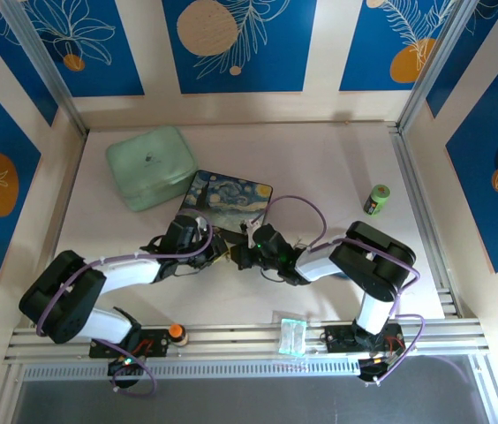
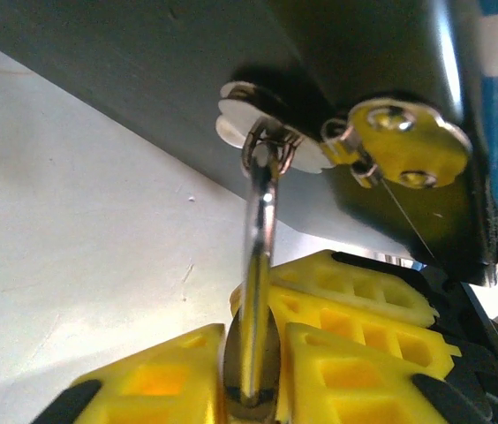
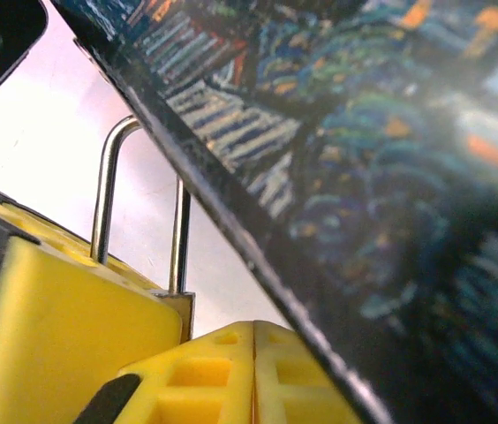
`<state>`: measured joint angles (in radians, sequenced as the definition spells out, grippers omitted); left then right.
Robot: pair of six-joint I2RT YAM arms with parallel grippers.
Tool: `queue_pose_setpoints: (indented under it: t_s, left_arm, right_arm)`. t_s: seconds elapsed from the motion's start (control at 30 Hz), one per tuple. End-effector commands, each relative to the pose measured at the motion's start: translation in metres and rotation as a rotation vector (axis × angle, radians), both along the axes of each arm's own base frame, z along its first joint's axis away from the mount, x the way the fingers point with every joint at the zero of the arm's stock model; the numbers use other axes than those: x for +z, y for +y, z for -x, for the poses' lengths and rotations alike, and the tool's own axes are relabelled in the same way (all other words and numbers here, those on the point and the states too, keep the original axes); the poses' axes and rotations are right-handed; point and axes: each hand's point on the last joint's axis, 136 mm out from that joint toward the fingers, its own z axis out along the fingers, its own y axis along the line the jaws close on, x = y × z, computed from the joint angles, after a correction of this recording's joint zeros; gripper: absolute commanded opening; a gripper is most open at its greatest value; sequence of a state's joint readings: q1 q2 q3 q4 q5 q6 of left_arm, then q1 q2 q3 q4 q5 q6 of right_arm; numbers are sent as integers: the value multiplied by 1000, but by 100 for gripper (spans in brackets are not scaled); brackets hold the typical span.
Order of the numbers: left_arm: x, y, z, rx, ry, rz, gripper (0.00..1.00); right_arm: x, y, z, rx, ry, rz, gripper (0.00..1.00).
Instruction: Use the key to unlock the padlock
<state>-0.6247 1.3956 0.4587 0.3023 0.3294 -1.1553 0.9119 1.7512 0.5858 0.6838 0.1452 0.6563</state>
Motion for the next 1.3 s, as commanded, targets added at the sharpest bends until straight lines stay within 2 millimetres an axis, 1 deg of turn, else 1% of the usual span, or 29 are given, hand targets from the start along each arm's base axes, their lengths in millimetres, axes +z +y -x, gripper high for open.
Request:
queue_pose_setpoints:
  t_s: [0.0, 0.1, 0.17, 0.23, 0.3, 0.37, 0.43, 0.6, 0.7, 0.77, 0.87, 0.97, 1.03, 1.1, 1.2, 1.27]
  left_arm:
    - [-5, 1, 8, -13, 20, -26, 18]
    - [-5, 10, 9, -8, 9, -84, 13]
    - [-7, 16, 10, -16, 2, -139, 12]
    - [-10, 27, 12, -37, -3, -230, 12]
    - [-15, 44, 13, -54, -10, -360, 12]
    - [-20, 58, 15, -76, -14, -462, 13]
    - [-25, 64, 15, -108, -8, -528, 13]
    - [-42, 70, 15, -137, 13, -603, 16]
    - [-46, 69, 11, -110, -4, -591, 17]
    - [-44, 65, 5, -87, -38, -568, 18]
    - [-36, 56, -6, -51, -116, -532, 20]
    - [-28, 57, -18, -8, -190, -562, 20]
    - [-28, 58, -22, 3, -201, -588, 20]
    - [-29, 61, -23, 2, -202, -631, 19]
    - [-28, 70, -17, -21, -185, -729, 19]
    - [-27, 73, -14, -32, -173, -747, 19]
  right_arm:
    - [3, 17, 25, 100, 68, -79, 9]
    - [5, 12, 24, 78, 64, -75, 9]
    - [5, 6, 22, 53, 64, -57, 9]
    - [1, -4, 17, -8, 76, -10, 9]
    - [-1, -15, 11, -64, 79, 38, 9]
    - [-1, -22, 8, -98, 73, 65, 9]
    - [1, -27, 5, -120, 65, 81, 9]
    - [1, -32, 1, -134, 67, 102, 9]
    - [2, -34, 1, -138, 69, 102, 9]
    - [3, -35, 1, -140, 71, 104, 9]
    - [4, -37, 1, -142, 73, 102, 9]
    - [3, -40, 2, -146, 81, 103, 9]
    - [2, -42, 3, -150, 85, 107, 9]
    - [5, -46, 3, -159, 84, 109, 9]
    - [12, -53, 3, -178, 81, 114, 9]
    - [19, -57, 1, -195, 76, 115, 9]
